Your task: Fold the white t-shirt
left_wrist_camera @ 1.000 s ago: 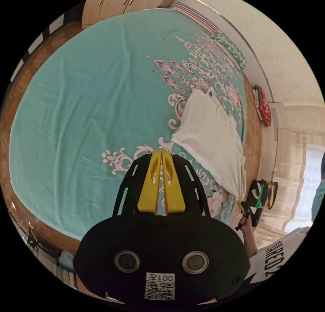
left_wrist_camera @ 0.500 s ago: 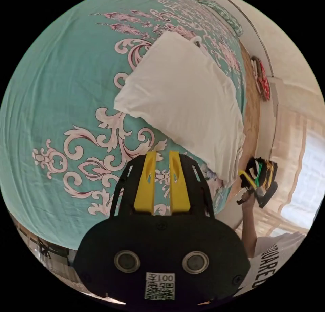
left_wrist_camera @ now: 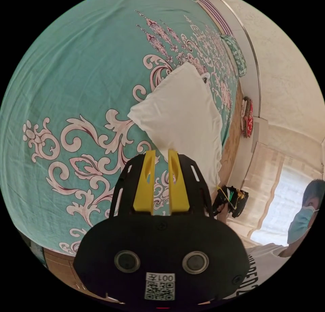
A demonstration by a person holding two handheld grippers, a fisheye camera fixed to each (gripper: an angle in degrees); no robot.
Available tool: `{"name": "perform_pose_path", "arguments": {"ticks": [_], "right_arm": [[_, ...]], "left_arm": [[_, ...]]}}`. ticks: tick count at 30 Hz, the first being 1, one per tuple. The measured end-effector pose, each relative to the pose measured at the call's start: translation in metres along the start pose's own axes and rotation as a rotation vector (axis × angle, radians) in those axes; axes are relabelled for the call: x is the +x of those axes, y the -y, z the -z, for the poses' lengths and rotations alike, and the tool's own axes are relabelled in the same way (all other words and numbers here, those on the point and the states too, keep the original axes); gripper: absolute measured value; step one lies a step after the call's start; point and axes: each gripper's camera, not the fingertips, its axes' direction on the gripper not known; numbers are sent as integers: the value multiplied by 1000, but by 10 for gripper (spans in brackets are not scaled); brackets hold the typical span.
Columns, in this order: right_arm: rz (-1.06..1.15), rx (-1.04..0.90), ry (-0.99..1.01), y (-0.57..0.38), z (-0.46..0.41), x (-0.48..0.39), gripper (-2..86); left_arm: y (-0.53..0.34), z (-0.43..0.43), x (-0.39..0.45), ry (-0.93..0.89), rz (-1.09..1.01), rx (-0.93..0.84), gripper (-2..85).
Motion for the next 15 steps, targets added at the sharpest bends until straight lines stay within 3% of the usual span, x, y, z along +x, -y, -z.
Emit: {"name": "perform_pose_path", "arguments": {"ticks": [3, 8, 15], "right_arm": [[-51, -34, -85, -17, 10, 8, 44], [-96, -121, 168, -79, 14, -21, 93], [-310, -153, 267, -119, -18, -39, 123]], "left_arm": [[-2, -1, -9, -46, 28, 18, 29], [-6, -2, -28, -121, 76, 43, 44], [-22, 3, -55, -254, 128, 88, 32]]}}
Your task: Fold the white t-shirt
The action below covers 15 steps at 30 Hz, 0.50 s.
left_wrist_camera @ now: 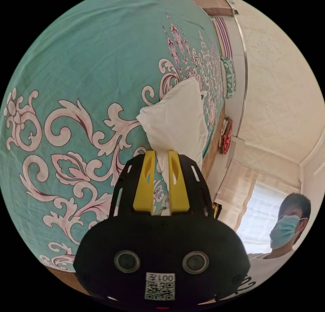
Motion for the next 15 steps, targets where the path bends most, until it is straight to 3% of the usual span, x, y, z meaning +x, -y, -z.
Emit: {"name": "perform_pose_path", "arguments": {"ticks": [6, 12, 15], "right_arm": [[-119, 48, 70, -14, 2, 16, 134], [-363, 132, 409, -49, -8, 47, 136], [-539, 276, 631, -71, -21, 68, 131]], "left_arm": [[-19, 38, -23, -54, 51, 159, 47], [-13, 44, -37, -152, 63, 171, 50], [-11, 37, -39, -196, 77, 159, 13]]}}
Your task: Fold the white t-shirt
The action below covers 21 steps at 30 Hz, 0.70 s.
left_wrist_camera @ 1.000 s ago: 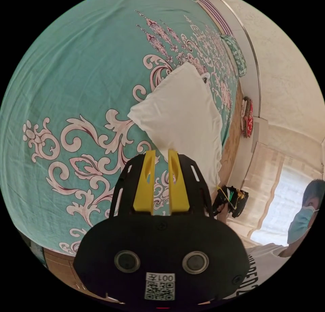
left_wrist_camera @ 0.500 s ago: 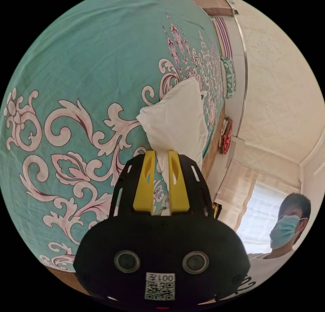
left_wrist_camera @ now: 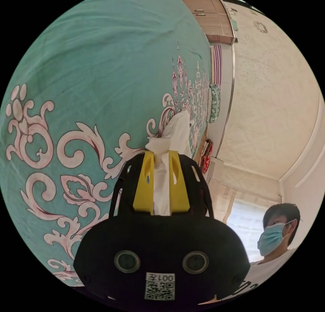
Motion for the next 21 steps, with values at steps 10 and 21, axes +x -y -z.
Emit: {"name": "perform_pose_path", "arguments": {"ticks": [10, 21], "right_arm": [[-201, 249, 420, -3, 1, 57, 15], [96, -65, 57, -55, 68, 6, -3]], "left_arm": [[-10, -4, 24, -213, -17, -49, -12], [-46, 86, 44, 190, -205, -96, -9]]}}
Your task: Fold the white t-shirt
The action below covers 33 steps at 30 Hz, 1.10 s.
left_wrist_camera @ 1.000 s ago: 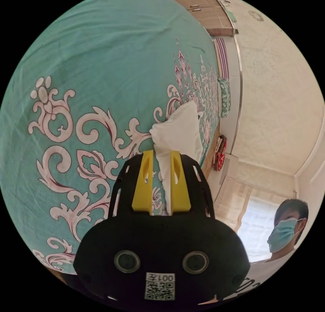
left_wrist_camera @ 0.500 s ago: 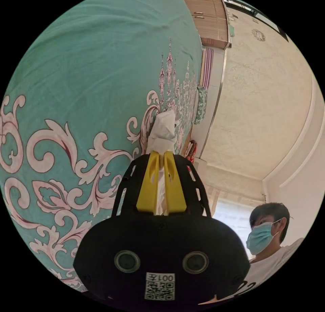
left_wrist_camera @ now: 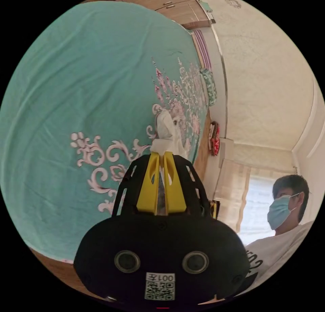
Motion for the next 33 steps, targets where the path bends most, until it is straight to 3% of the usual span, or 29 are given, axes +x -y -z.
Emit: {"name": "perform_pose_path", "arguments": {"ticks": [3, 6, 8, 10, 14, 17, 19, 24, 29, 33], "right_arm": [[64, -119, -115, -8, -1, -13, -4], [151, -121, -172, -9, 4, -38, -4], [206, -126, -212, -9, 4, -59, -4], [245, -144, -243, -10, 2, -71, -4], [191, -127, -209, -13, 3, -71, -4], [116, -87, -145, -19, 8, -67, -3], [123, -90, -146, -21, 8, -72, -3], [298, -71, -173, -18, 3, -128, -3], [863, -71, -324, -41, -67, -289, 1], [1241, -209, -278, -94, -158, -387, 8]], "left_arm": [[-17, -4, -8, 197, -22, -125, -6], [-37, 3, 10, 365, -53, -82, 7], [-51, 2, 44, 547, -170, -54, 7], [-79, -35, 107, 706, -468, -91, -6], [-147, -138, 181, 395, -866, -370, -10], [-195, -193, 196, 541, -1092, -361, -10], [-208, -219, 178, 449, -1045, -502, -10], [-215, -224, 152, 455, -1061, -513, -9], [-198, -205, 147, 325, -975, -492, -9], [-155, -135, 118, 108, -698, -388, -9]]}}
